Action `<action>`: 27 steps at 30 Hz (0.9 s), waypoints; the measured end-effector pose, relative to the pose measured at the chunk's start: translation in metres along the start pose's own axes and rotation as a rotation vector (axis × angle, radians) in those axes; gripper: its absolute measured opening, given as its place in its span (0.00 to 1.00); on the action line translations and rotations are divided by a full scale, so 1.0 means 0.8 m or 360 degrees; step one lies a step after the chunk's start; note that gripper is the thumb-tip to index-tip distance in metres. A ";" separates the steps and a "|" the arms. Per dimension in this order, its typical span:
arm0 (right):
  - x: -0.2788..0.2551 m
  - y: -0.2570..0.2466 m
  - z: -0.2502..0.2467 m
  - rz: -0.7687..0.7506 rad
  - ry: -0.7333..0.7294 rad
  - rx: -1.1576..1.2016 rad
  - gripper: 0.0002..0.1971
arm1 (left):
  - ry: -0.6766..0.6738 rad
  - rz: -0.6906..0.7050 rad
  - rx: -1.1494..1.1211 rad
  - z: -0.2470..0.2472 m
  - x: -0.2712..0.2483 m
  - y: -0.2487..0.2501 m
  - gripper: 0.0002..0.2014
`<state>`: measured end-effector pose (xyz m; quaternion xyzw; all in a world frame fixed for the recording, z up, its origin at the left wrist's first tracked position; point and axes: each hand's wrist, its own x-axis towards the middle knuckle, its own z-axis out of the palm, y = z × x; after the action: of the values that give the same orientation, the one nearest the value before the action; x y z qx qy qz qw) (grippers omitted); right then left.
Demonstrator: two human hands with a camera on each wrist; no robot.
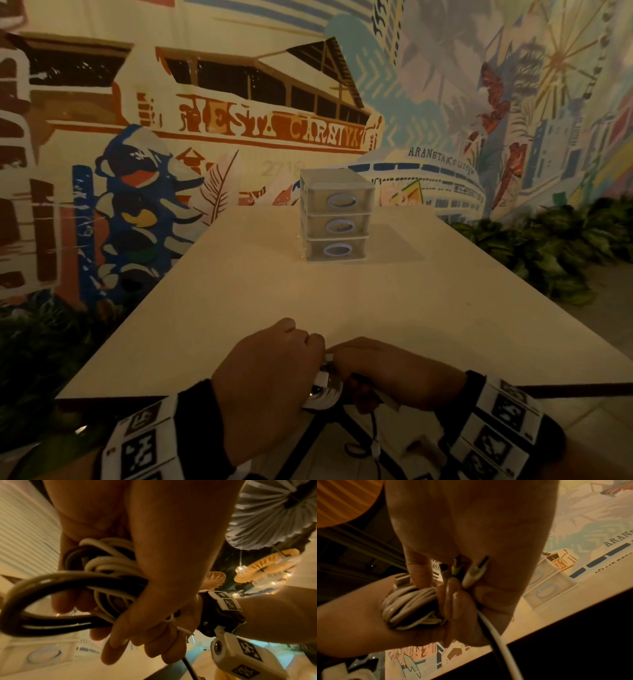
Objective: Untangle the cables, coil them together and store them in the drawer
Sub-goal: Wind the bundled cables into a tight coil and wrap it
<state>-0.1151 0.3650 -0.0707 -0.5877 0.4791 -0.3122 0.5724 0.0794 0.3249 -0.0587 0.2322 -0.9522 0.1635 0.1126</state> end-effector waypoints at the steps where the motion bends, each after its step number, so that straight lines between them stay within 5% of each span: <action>1: 0.000 -0.001 0.001 0.0015 0.0013 -0.0029 0.16 | -0.0025 -0.0010 -0.0031 0.000 0.001 -0.002 0.18; 10: -0.004 -0.014 0.003 0.0065 -0.0009 -0.0275 0.22 | 0.0000 -0.0108 -0.0159 0.008 0.002 -0.007 0.07; 13: -0.007 -0.017 0.007 0.0120 -0.0038 -0.0286 0.19 | -0.0183 -0.0128 -0.0180 0.003 0.006 -0.001 0.03; 16: -0.007 -0.016 0.006 0.0111 0.0034 -0.0256 0.27 | -0.0346 -0.0217 -0.0404 0.009 0.009 -0.012 0.05; 21: -0.008 -0.021 0.005 0.0113 0.0136 -0.0148 0.25 | -0.0316 -0.0184 -0.0311 0.014 0.019 -0.028 0.13; 27: -0.015 -0.033 -0.016 0.0132 0.0170 -0.0438 0.02 | -0.0260 -0.0159 -0.0122 -0.001 0.021 -0.022 0.12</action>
<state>-0.1254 0.3681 -0.0406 -0.6229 0.5710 -0.2503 0.4726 0.0737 0.3036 -0.0488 0.2875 -0.9510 0.1016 0.0514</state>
